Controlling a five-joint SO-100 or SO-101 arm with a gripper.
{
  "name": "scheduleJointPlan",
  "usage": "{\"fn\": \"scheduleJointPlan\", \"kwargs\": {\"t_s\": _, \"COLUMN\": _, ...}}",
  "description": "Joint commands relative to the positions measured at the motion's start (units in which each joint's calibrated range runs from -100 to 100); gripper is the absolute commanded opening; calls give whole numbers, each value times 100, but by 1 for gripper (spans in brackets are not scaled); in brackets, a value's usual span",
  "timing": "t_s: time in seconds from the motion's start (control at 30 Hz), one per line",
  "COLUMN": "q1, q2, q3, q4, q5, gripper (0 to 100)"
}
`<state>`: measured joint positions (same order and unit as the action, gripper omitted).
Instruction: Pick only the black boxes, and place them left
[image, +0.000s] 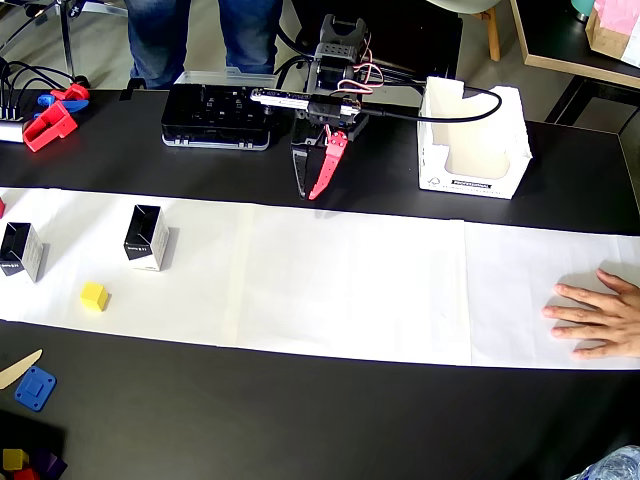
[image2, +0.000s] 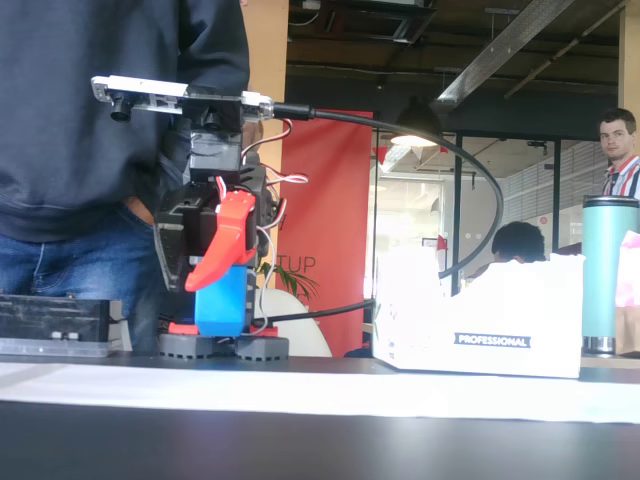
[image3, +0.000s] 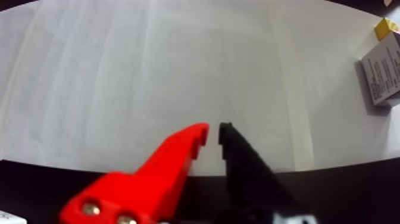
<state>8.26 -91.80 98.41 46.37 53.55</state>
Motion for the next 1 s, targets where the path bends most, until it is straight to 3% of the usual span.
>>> {"fn": "scheduleJointPlan", "kwargs": {"t_s": 0.0, "q1": -59, "q2": 9, "q3": 70, "q4": 1405, "q5": 18, "gripper": 0}}
{"fn": "scheduleJointPlan", "kwargs": {"t_s": 0.97, "q1": -16, "q2": 9, "q3": 70, "q4": 1412, "q5": 13, "gripper": 0}}
